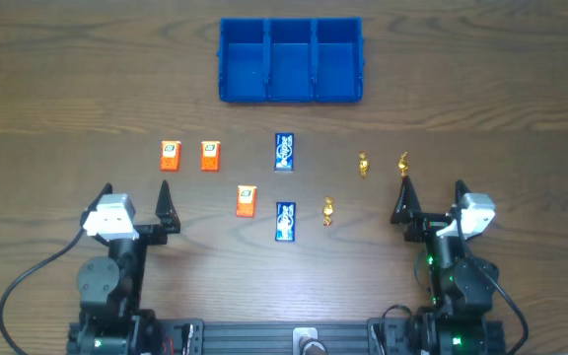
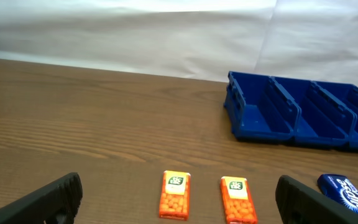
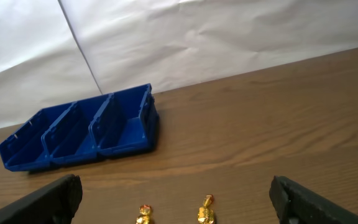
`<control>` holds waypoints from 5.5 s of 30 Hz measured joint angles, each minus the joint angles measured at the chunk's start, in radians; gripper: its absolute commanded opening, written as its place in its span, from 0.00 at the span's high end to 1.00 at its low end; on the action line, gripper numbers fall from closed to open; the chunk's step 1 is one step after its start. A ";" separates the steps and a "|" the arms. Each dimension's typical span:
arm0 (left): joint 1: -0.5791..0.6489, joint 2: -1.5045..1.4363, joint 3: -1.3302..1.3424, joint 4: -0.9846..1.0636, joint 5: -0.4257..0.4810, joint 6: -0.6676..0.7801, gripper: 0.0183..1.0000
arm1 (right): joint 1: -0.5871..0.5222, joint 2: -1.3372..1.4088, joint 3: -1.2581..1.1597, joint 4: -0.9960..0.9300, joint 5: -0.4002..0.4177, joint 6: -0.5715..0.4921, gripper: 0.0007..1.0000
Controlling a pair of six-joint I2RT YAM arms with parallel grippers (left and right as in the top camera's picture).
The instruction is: Sort Candies Into Trays
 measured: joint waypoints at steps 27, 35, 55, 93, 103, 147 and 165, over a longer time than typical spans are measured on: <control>0.000 0.000 0.000 0.000 0.000 0.000 0.00 | 0.000 0.000 0.000 0.000 0.000 0.000 0.00; 0.000 0.000 0.000 0.000 0.000 0.000 0.00 | 0.000 0.000 0.000 0.000 0.000 0.000 0.00; 0.001 0.304 0.332 -0.266 -0.003 -0.024 0.00 | 0.000 -0.001 -0.002 0.000 0.000 0.000 0.00; 0.039 1.767 0.976 -0.399 0.065 0.104 0.18 | 0.000 -0.002 -0.002 0.001 0.000 0.000 0.00; 0.039 1.777 0.976 -0.381 0.071 0.104 0.22 | 0.000 -0.002 -0.002 0.001 0.000 0.000 0.00; -0.269 2.304 2.166 -0.840 -0.078 -0.163 0.74 | 0.000 -0.002 -0.003 0.001 0.000 0.000 0.00; -0.269 2.115 2.017 -0.772 -0.054 -0.166 0.10 | 0.000 -0.002 -0.003 0.001 0.000 0.000 0.00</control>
